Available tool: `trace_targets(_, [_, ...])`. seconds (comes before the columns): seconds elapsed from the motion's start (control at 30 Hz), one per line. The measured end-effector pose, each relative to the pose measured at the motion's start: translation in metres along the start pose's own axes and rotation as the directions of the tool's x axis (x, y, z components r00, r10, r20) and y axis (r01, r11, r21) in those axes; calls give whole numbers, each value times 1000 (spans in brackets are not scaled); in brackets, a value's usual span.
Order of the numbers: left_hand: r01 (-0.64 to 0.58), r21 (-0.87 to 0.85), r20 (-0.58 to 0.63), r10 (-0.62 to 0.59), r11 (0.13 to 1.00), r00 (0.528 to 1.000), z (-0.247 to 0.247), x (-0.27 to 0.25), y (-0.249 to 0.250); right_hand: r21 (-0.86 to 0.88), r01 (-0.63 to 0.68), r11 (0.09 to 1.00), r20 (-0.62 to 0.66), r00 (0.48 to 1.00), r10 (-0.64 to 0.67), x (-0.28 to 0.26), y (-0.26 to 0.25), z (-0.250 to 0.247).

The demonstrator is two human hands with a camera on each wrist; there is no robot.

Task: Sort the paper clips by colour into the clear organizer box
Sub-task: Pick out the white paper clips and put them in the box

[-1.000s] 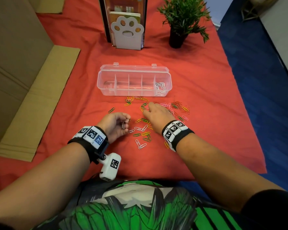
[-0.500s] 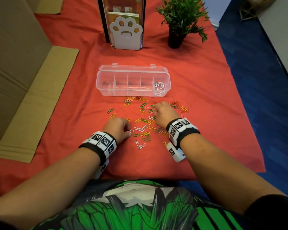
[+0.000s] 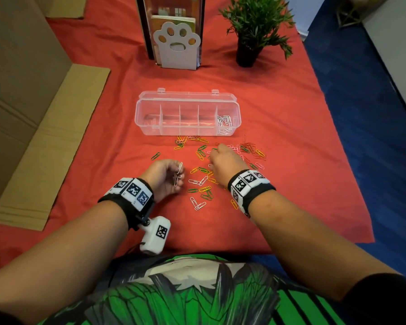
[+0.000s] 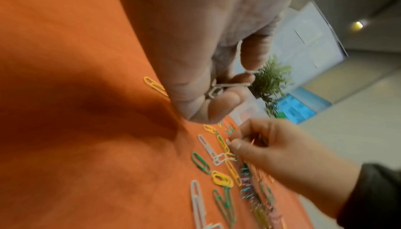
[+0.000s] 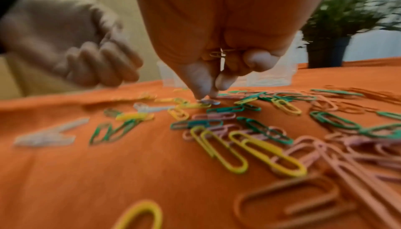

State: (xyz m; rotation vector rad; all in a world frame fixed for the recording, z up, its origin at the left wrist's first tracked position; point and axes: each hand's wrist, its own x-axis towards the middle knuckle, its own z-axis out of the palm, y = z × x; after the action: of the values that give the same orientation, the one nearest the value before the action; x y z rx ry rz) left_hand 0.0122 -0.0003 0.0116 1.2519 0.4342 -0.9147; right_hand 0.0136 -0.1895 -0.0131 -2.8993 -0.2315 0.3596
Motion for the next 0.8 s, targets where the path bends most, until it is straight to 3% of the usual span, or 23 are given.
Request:
trace_targets(0.07, [-19,-90,44,23,996,999,1,-3,5,-88,2,996,-6,1000,-3,-2,-8,0])
trace_targets(0.13, [-32,-71,-9,32,997,999,7,-2,7,-141,0,990,8,1000,1,-3,-15,-1])
trace_targets(0.2, [-59,47,-89,63,997,994,13,3,4,-173,6,985,27,1000,-1,-2,-18,-1])
trace_targets(0.27, [-127,262,-155,171,957,973,16,10,-2,-89,-20,996,59,998,25,1,-17,-3])
trace_targets(0.3, [-166,428,-164,257,889,952,16,14,-6,6,-65,998,85,994,64,1,-15,-6])
trace_targets(0.37, [-203,747,-114,422,633,899,12,19,-12,287,-205,936,121,977,177,2,-11,-11])
trace_targets(0.47, [-191,949,42,499,251,865,11,21,-16,711,-360,604,235,931,279,-3,-2,-11])
trace_targets(0.57, [-187,981,144,471,46,870,9,26,-22,882,-427,198,369,889,272,-11,3,-8])
trace_targets(0.63, [-184,983,162,451,5,878,9,28,-25,893,-435,-110,448,849,278,-16,0,-11])
trace_targets(0.67, [-186,983,166,449,1,878,8,27,-25,874,-433,-221,481,837,262,-19,-2,-12])
trace_targets(0.7, [-192,981,165,452,15,877,8,28,-26,860,-429,-275,494,834,245,-21,-3,-12])
trace_targets(0.73, [-200,978,154,456,54,876,9,28,-25,863,-429,-268,491,838,239,-22,-5,-11])
trace_targets(0.77, [-197,972,121,454,126,883,10,27,-22,881,-435,-184,470,849,243,-22,-7,-9])
trace_targets(0.8, [-181,955,63,434,236,899,12,25,-19,895,-446,-4,433,865,254,-22,-10,-8])
